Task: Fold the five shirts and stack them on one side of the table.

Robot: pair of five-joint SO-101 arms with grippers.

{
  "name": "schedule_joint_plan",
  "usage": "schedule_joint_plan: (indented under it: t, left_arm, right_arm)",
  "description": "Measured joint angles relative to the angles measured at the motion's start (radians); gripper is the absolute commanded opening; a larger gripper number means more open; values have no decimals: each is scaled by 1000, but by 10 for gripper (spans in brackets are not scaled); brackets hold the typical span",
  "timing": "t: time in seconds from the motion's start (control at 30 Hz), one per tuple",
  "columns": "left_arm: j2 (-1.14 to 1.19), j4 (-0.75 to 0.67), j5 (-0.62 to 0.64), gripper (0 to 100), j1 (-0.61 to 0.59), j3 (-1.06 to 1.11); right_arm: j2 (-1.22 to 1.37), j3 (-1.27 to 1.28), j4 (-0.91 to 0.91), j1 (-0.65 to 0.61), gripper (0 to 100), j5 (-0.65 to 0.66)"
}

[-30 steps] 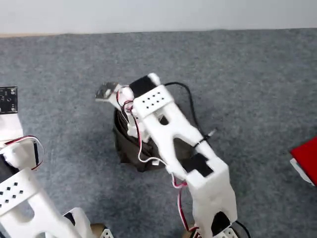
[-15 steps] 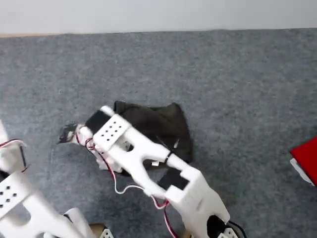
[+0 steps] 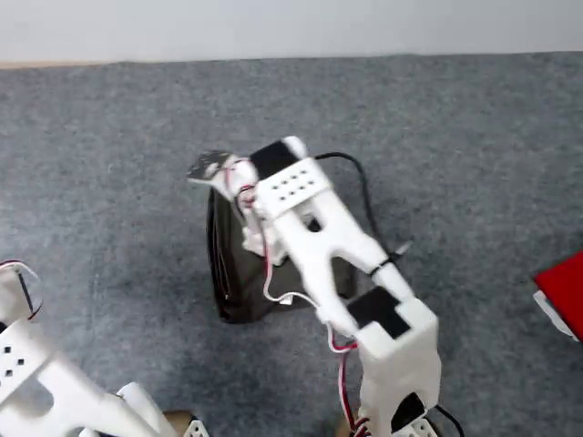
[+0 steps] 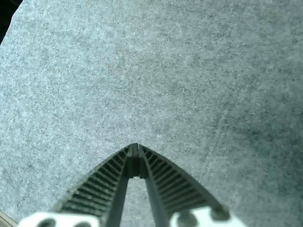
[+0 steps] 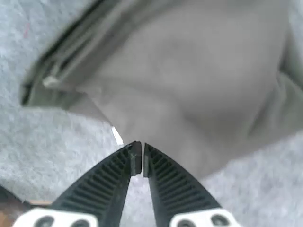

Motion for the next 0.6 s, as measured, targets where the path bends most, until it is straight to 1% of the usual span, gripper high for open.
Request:
schedule_joint_plan:
  t: [0.07, 0.13, 0.23, 0.3, 0.47, 0.6]
  left_arm:
    - [0, 21, 0, 4, 44, 0]
    - [0, 55, 0, 4, 114, 0]
    - [0, 107, 0, 4, 249, 0]
    - [0, 123, 0, 3, 342, 2]
    - [0, 114, 0, 3, 554, 64]
    - [0, 32, 0, 2, 677, 173]
  right_arm:
    - [-66, 87, 0, 14, 11, 0]
    - [-135, 183, 0, 28, 10, 0]
    - [-233, 298, 0, 69, 10, -2]
    - [-296, 353, 0, 106, 10, -31]
    - [-443, 493, 0, 183, 10, -103]
    - [-562, 606, 0, 239, 10, -110]
